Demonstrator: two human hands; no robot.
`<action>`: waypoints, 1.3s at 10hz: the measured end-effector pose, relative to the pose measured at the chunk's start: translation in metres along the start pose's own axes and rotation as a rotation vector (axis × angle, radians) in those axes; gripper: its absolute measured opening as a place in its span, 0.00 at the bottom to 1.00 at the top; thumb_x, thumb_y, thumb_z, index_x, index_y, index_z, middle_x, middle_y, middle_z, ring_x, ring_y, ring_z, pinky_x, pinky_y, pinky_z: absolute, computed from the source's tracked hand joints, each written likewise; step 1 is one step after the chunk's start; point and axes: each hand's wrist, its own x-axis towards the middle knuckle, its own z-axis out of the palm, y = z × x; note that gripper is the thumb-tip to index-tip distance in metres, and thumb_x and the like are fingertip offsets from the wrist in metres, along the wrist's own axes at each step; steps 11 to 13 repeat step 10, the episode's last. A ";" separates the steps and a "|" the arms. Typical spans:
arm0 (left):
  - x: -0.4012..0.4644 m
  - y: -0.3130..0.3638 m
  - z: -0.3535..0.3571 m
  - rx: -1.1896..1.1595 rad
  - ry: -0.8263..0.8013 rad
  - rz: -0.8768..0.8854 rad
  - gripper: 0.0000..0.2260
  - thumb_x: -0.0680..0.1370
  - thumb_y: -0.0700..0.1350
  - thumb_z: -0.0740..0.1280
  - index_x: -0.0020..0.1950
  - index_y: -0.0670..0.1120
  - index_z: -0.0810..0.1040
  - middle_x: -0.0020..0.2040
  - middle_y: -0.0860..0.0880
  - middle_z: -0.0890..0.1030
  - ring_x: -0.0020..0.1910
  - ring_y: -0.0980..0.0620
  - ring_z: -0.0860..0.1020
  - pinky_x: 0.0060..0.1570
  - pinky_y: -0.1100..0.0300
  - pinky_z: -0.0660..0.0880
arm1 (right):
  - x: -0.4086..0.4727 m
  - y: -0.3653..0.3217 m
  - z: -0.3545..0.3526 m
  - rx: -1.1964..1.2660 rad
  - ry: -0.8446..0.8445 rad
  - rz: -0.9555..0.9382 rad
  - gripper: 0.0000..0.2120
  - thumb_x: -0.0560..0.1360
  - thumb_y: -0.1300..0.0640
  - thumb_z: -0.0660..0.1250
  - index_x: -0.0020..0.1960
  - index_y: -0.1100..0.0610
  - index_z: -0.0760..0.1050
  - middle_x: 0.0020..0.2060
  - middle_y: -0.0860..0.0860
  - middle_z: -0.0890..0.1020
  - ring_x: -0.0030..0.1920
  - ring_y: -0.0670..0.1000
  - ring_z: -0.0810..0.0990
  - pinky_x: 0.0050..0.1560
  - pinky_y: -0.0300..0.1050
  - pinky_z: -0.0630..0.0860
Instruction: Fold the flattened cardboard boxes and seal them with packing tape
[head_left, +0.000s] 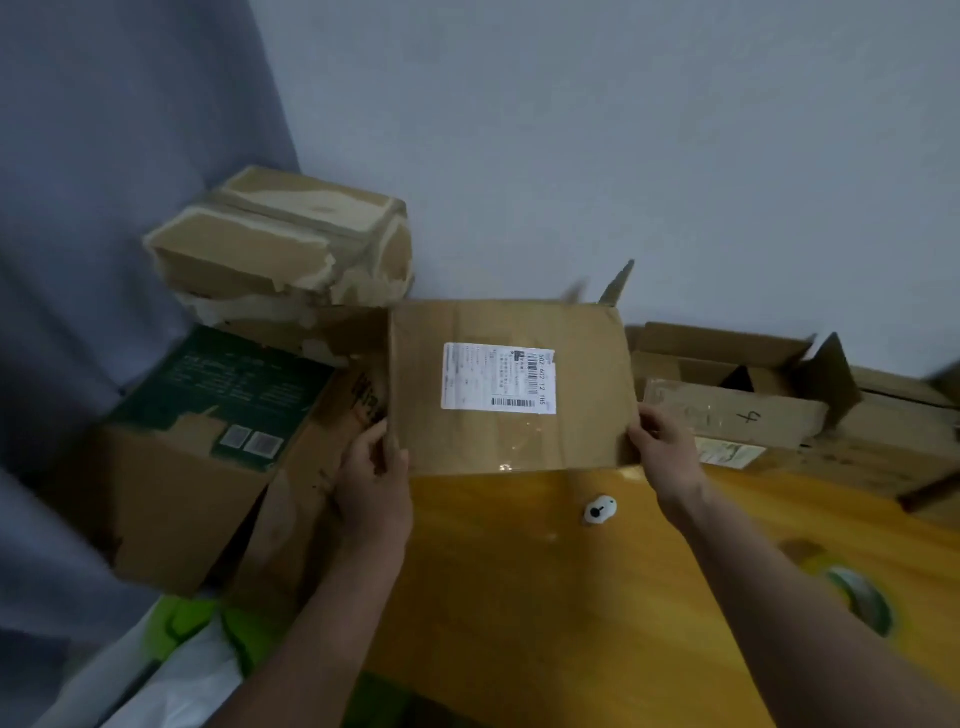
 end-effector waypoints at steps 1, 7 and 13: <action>0.009 -0.011 0.007 0.004 0.018 -0.009 0.14 0.78 0.39 0.66 0.62 0.50 0.72 0.59 0.50 0.77 0.59 0.49 0.76 0.57 0.53 0.77 | 0.000 0.021 0.003 0.051 0.024 0.044 0.17 0.74 0.76 0.58 0.53 0.56 0.69 0.52 0.57 0.77 0.52 0.56 0.77 0.39 0.41 0.76; 0.024 -0.055 0.089 0.104 -0.077 -0.162 0.37 0.75 0.39 0.71 0.77 0.52 0.54 0.72 0.45 0.67 0.68 0.45 0.70 0.63 0.46 0.73 | 0.052 0.098 0.029 -0.423 -0.011 0.109 0.12 0.77 0.66 0.64 0.60 0.59 0.71 0.50 0.56 0.80 0.52 0.59 0.78 0.43 0.46 0.70; 0.077 0.012 0.164 0.074 -0.354 -0.089 0.30 0.80 0.37 0.63 0.79 0.47 0.54 0.70 0.49 0.70 0.61 0.54 0.72 0.52 0.65 0.69 | 0.094 0.088 0.028 -0.302 0.079 0.066 0.11 0.78 0.58 0.66 0.58 0.59 0.69 0.50 0.53 0.76 0.52 0.54 0.75 0.44 0.41 0.73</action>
